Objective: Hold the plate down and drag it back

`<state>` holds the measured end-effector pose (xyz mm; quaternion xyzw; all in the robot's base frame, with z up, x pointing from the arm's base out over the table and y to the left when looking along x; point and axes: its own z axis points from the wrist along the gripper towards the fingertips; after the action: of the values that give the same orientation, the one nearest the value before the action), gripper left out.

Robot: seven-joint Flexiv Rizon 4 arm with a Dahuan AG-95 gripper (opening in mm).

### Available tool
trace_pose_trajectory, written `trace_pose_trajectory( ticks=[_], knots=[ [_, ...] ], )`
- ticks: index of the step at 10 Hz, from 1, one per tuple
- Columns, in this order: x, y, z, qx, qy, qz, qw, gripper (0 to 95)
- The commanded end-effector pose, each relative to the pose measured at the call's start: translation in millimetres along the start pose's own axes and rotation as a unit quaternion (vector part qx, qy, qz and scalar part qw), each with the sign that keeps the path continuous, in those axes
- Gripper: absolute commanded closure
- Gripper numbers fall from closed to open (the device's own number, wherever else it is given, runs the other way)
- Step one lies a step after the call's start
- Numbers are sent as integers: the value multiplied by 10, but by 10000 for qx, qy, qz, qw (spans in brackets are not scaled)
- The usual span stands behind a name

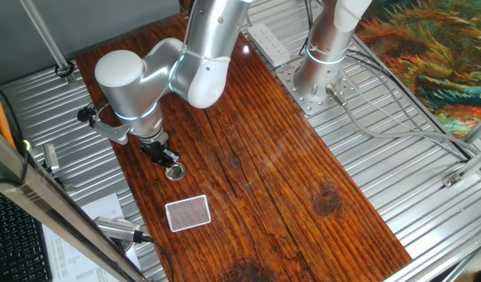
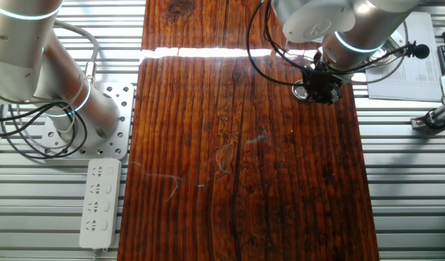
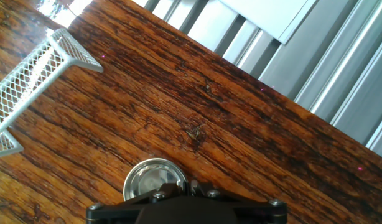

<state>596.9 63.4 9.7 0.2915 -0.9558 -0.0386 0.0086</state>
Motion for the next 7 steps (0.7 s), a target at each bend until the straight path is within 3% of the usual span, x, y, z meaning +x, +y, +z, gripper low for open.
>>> trace_pose_trajectory(
  ticks=[1, 7],
  knots=[
    [12, -15, -3, 8, 7, -12, 10000, 950],
    [44, -59, 0, 2, 0, -56, 10000, 950]
  ],
)
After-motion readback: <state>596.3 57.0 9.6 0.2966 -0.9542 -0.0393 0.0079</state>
